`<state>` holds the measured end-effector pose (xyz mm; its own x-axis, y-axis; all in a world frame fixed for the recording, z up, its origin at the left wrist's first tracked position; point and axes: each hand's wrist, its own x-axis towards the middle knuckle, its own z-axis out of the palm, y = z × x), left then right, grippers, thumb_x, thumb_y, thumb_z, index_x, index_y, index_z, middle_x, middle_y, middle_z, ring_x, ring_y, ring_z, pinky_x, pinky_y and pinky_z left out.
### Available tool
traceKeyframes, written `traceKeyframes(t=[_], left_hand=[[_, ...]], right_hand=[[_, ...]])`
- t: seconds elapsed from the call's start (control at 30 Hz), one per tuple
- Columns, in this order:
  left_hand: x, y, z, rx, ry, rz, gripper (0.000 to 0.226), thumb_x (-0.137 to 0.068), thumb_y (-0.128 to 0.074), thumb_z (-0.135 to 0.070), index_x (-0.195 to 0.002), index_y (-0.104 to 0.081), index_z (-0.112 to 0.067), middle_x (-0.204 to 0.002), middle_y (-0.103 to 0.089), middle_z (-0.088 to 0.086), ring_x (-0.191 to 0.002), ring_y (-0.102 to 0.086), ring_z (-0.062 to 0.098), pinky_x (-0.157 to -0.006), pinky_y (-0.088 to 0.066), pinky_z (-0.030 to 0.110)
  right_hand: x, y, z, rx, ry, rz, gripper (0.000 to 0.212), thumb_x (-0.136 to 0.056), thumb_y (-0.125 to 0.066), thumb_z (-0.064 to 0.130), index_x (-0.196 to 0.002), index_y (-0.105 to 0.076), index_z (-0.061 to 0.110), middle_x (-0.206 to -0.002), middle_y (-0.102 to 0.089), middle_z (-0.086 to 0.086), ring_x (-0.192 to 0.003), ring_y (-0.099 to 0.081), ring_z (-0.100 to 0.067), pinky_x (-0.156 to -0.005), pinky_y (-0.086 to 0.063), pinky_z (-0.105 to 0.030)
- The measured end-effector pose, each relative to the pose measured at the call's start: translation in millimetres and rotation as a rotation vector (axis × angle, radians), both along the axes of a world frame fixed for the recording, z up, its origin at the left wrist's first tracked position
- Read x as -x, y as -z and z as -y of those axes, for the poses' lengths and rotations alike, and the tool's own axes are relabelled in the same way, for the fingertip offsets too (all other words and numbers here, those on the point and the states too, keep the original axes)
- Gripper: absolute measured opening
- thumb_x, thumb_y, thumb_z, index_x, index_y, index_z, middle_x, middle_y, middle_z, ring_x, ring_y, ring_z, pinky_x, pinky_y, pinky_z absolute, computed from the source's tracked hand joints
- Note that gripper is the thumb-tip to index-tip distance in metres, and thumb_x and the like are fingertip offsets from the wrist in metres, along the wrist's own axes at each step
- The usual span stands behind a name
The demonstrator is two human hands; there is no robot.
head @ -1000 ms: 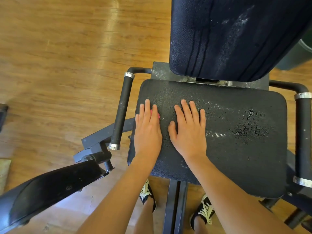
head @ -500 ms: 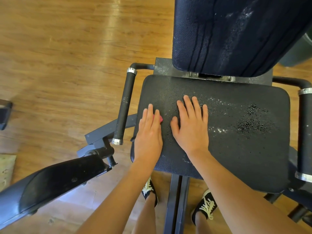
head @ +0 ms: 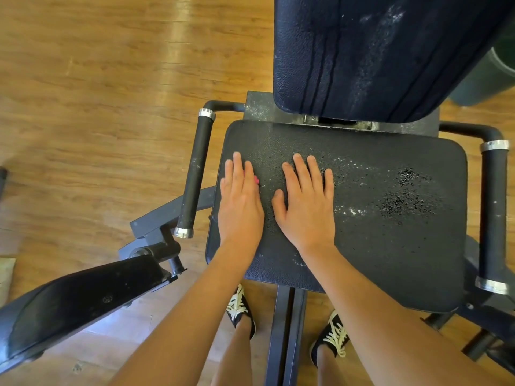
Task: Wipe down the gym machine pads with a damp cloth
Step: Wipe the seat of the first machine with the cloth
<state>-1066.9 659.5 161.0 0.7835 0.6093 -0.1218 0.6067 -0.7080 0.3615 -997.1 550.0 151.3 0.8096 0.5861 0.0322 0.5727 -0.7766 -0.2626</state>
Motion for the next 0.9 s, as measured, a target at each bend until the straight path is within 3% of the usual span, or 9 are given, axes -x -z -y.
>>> traceKeyframes(t=[0.23,0.53,0.77,0.9], left_hand=[[22.7,-1.5,5.8,-0.027,0.078,-0.031,0.051,-0.109,-0.041,-0.010,-0.158,-0.031,-0.003,-0.170,-0.011,0.015,-0.158,-0.007,0.031,-0.125,-0.011,0.041],[106.6,-8.3,51.3,-0.078,0.086,-0.094,0.057,-0.093,-0.067,0.003,-0.147,-0.049,0.004,-0.160,-0.034,0.023,-0.148,-0.031,0.040,-0.115,-0.033,0.052],[91.3,-13.5,50.6,0.010,0.042,-0.063,0.052,-0.098,-0.061,0.001,-0.149,-0.046,0.003,-0.163,-0.029,0.018,-0.152,-0.024,0.037,-0.118,-0.035,0.055],[75.2,-27.5,40.4,0.105,-0.026,0.081,0.049,-0.105,-0.051,-0.006,-0.153,-0.041,-0.002,-0.167,-0.022,0.009,-0.155,-0.013,0.023,-0.122,-0.022,0.044]], right_hand=[[-0.4,1.6,1.9,0.000,-0.002,-0.001,0.054,-0.103,-0.039,0.038,-0.152,-0.044,0.016,-0.165,-0.033,-0.008,-0.155,-0.021,-0.030,-0.125,-0.017,-0.057],[-0.7,3.1,1.3,-0.005,-0.006,-0.008,0.053,-0.103,-0.037,0.038,-0.151,-0.044,0.016,-0.164,-0.034,-0.008,-0.155,-0.022,-0.030,-0.124,-0.017,-0.058],[0.1,1.6,3.4,-0.009,-0.007,-0.047,0.053,-0.103,-0.038,0.038,-0.152,-0.044,0.017,-0.165,-0.033,-0.007,-0.155,-0.021,-0.029,-0.125,-0.016,-0.057],[-3.1,-3.6,7.2,-0.058,-0.026,-0.152,0.053,-0.104,-0.044,0.035,-0.154,-0.043,0.018,-0.167,-0.029,-0.005,-0.157,-0.016,-0.026,-0.127,-0.009,-0.054]])
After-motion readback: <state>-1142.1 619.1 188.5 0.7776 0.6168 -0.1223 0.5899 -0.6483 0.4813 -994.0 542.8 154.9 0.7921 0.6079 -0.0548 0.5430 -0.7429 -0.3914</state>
